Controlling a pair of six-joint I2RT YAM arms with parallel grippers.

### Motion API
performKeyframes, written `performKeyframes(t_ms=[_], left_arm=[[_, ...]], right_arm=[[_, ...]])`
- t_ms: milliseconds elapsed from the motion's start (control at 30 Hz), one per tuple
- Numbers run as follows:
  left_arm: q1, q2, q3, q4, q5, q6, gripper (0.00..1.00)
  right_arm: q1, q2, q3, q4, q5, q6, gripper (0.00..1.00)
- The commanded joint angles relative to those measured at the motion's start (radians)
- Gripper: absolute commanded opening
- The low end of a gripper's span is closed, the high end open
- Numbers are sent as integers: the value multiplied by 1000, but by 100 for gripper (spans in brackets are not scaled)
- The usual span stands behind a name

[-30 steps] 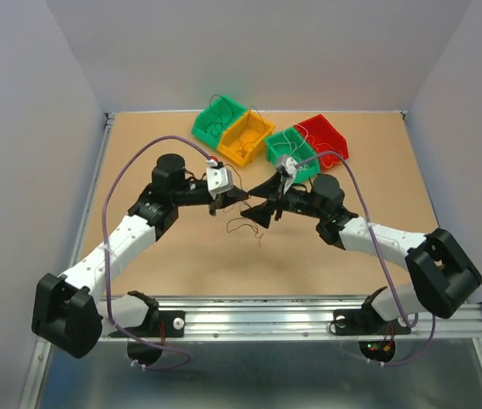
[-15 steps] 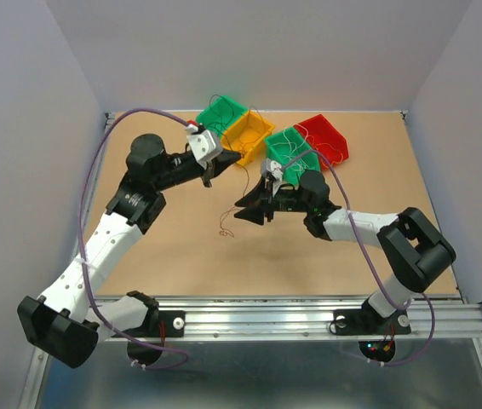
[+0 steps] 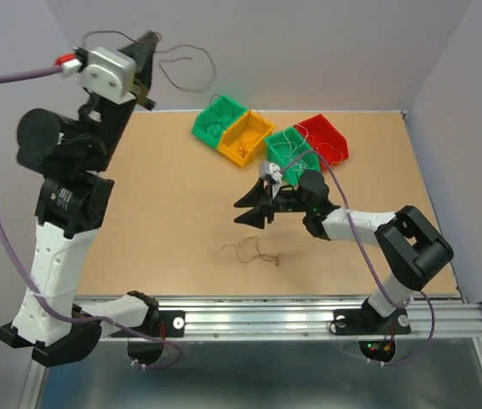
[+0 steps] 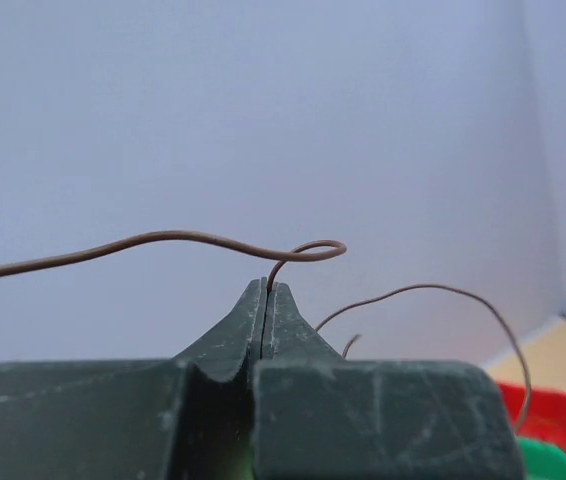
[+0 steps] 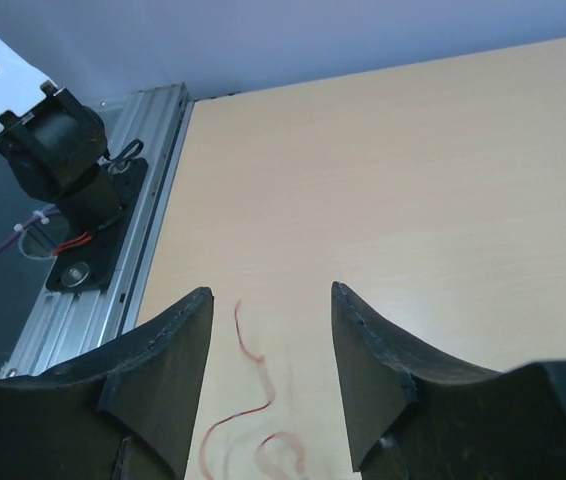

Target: Untangle the cables

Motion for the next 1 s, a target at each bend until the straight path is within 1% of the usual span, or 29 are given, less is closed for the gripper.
performKeyframes(t_ms=[0, 33, 100, 133, 167, 200, 300, 433, 467, 500, 533, 667, 700, 800, 867, 900, 967], left_arm=[[1, 45, 216, 20, -185, 96, 0], [1, 64, 250, 20, -225, 110, 0], [3, 77, 251, 31, -242, 131, 0], [1, 85, 220, 36, -239, 140, 0], [1, 90, 197, 49, -237, 144, 0], [1, 93, 168, 63, -234, 148, 0], [1, 111, 13, 138, -242, 162, 0], [33, 208, -27, 145, -208, 144, 0], [56, 231, -30, 148, -198, 138, 0], [69, 283, -27, 149, -197, 122, 0], [79, 309, -23, 149, -156, 116, 0], [131, 470, 23, 154, -107, 95, 0], [138, 502, 36, 155, -105, 96, 0], [156, 678, 118, 158, -113, 114, 0], [161, 749, 160, 158, -125, 136, 0], [162, 813, 196, 160, -133, 142, 0], [167, 875, 232, 165, -153, 150, 0]], right_arm=[[11, 20, 63, 7, -2, -26, 57], [9, 25, 68, -10, -2, -31, 57], [9, 33, 79, -20, 10, -34, 57], [9, 33, 82, -20, 14, -35, 57], [9, 33, 80, -21, 23, -34, 63], [9, 31, 80, -20, 34, -32, 65], [9, 14, 70, -21, 65, -35, 65], [9, -20, 42, -24, 131, -42, 65], [9, -27, 36, -26, 157, -48, 65], [11, -36, 24, -27, 171, -52, 65], [9, -50, 17, -29, 186, -55, 65], [9, -96, -16, -27, 273, -63, 65], [9, -105, -21, -27, 301, -66, 64], [9, -139, -44, -27, 356, -71, 64], [9, -161, -59, -27, 382, -72, 64], [9, -168, -64, -26, 408, -72, 63], [11, -184, -72, -27, 427, -77, 62]])
